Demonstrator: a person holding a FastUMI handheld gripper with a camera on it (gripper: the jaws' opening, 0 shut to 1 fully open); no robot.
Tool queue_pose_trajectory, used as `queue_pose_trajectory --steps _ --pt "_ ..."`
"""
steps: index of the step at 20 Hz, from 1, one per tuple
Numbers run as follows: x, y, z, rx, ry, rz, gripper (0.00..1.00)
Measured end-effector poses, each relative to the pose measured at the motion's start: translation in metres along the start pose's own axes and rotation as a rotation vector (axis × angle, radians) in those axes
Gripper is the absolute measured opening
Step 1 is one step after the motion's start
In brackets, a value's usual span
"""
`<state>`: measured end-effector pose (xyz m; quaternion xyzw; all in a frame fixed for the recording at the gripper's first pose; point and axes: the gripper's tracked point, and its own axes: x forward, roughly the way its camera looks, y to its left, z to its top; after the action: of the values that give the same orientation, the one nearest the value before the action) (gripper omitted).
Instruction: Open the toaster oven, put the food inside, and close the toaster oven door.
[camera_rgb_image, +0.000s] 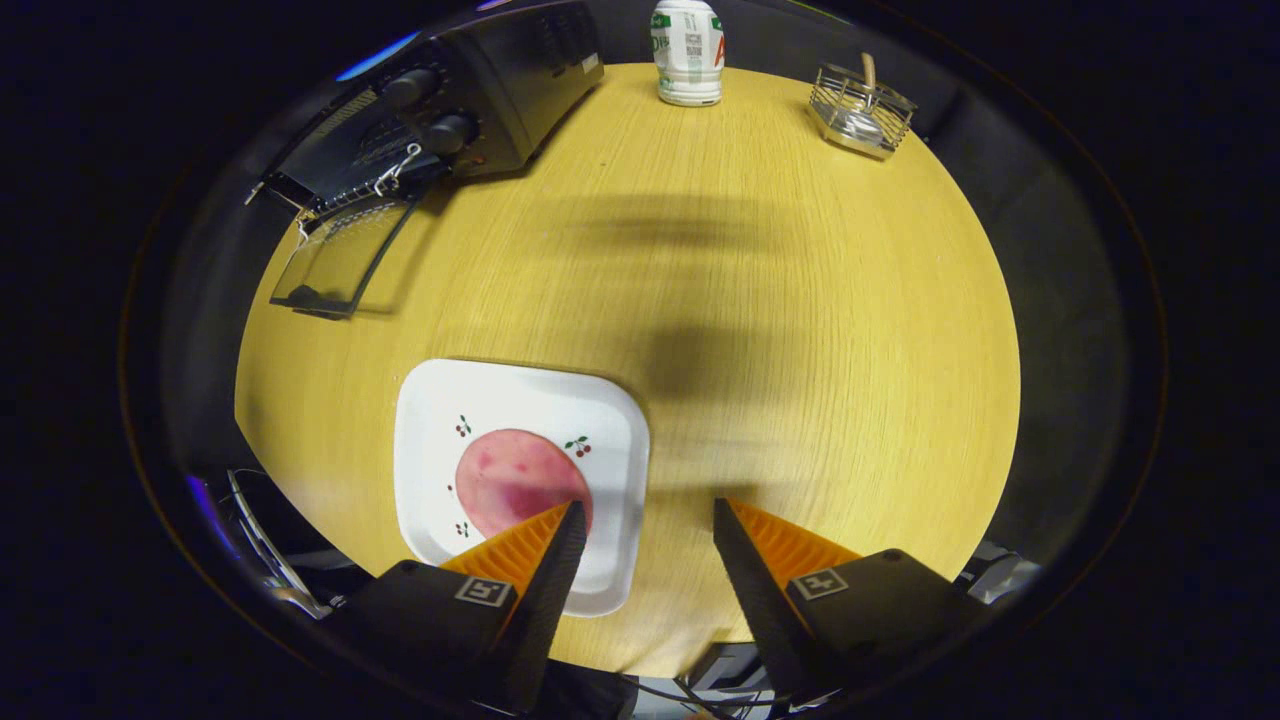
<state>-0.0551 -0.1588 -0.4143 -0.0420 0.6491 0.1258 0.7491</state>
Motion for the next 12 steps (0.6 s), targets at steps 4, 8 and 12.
queue_pose_trajectory --steps 4,8,12 --pt "0.003 0.008 0.003 0.06 0.018 0.062 0.44" --pt "0.012 0.013 0.003 0.108 0.047 0.15 0.07" --pt "0.003 0.026 -0.002 0.226 0.016 0.284 0.07"
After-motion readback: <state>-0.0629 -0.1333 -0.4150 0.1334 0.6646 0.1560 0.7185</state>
